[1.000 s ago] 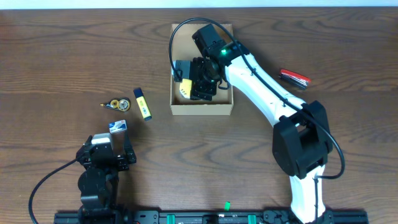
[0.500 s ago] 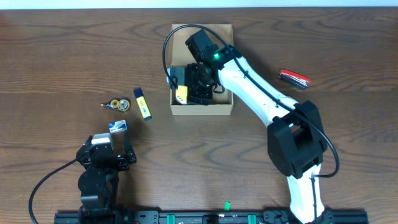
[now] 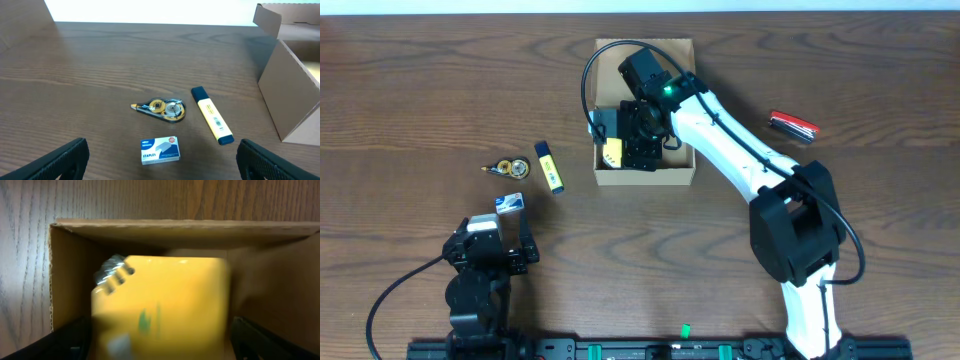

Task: Pack container
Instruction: 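Carry the notepad into the cardboard box and lower it, then open the right gripper and lift out of the box, then lower the right gripper onto the red stapler and grasp it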

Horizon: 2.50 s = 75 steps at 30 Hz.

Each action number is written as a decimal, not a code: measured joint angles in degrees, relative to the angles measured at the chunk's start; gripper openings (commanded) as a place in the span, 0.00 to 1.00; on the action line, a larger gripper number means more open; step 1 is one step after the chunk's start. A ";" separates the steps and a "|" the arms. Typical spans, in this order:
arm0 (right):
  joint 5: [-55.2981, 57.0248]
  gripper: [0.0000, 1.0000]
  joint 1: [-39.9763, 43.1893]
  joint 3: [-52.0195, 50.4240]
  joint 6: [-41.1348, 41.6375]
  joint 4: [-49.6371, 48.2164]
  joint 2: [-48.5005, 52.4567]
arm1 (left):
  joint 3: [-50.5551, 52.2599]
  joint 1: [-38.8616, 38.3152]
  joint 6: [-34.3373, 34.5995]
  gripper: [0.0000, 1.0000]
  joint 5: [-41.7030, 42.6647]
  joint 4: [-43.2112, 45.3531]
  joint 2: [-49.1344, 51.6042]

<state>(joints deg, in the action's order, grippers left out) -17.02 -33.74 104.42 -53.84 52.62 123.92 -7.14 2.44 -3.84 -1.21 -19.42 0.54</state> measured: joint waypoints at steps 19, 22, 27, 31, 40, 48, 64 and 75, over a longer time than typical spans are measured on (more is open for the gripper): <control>2.36 0.99 0.42 8.74 3.28 3.76 -1.97 | 0.00 0.00 0.00 0.95 0.00 0.00 0.00; 5.84 0.97 0.74 9.07 3.58 8.22 -4.79 | 0.00 0.00 0.00 0.95 0.02 0.00 0.00; 10.73 0.96 3.06 9.09 5.86 13.79 -8.55 | 0.00 0.00 0.00 0.95 0.02 -0.02 0.00; 13.18 0.97 7.89 9.09 7.89 15.93 -10.80 | 0.00 0.00 0.00 0.95 0.00 0.00 0.00; 15.45 0.99 22.51 9.03 8.83 15.47 -12.00 | 0.00 0.00 0.00 0.95 0.00 -0.02 0.00; 16.39 0.96 33.40 -2.25 8.41 6.49 -12.13 | 0.00 0.00 0.00 0.95 0.02 -0.02 0.00; 13.60 0.95 39.04 -19.80 5.05 -11.39 -10.32 | 0.00 0.00 0.00 0.95 0.02 -0.02 0.00; 13.33 0.96 41.03 -19.85 3.93 -16.76 -4.96 | 0.00 0.00 0.00 0.95 0.00 -0.02 0.00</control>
<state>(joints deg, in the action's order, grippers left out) -3.68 7.29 84.58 -49.91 35.86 118.96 -7.14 2.44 -3.84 -1.21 -19.44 0.54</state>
